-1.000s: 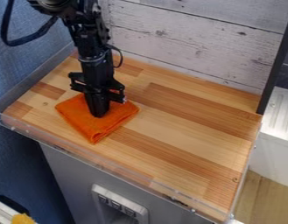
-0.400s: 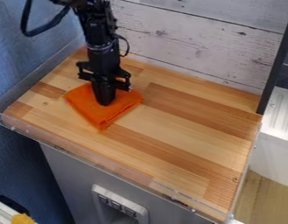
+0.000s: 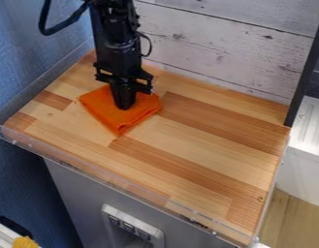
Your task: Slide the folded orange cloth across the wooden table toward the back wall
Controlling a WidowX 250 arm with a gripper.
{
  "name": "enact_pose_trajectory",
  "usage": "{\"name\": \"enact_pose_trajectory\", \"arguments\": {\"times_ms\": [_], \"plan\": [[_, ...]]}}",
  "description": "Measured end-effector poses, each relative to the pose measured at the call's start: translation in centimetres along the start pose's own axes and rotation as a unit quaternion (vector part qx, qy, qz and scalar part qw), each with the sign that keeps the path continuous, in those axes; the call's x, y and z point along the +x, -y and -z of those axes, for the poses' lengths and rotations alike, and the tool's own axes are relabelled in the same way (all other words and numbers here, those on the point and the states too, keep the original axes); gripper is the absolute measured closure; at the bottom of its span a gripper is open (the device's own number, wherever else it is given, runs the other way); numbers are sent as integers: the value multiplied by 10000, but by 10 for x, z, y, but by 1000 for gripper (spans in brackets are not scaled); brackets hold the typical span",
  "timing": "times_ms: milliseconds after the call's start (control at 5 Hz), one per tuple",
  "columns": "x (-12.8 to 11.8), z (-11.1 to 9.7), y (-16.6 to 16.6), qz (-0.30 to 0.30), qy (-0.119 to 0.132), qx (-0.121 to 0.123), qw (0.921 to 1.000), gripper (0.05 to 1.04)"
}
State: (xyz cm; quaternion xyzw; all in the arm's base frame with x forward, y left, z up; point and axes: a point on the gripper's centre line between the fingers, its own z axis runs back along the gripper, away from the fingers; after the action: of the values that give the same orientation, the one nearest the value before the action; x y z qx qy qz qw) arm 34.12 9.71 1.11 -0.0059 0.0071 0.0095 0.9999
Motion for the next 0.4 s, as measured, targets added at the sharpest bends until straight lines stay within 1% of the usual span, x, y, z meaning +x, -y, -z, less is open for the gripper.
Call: {"name": "enact_pose_trajectory", "arguments": {"times_ms": [200, 400], "plan": [[5, -1, -1, 63, -11, 10, 10000, 999], [7, -6, -1, 75, -57, 4, 10000, 846]]}}
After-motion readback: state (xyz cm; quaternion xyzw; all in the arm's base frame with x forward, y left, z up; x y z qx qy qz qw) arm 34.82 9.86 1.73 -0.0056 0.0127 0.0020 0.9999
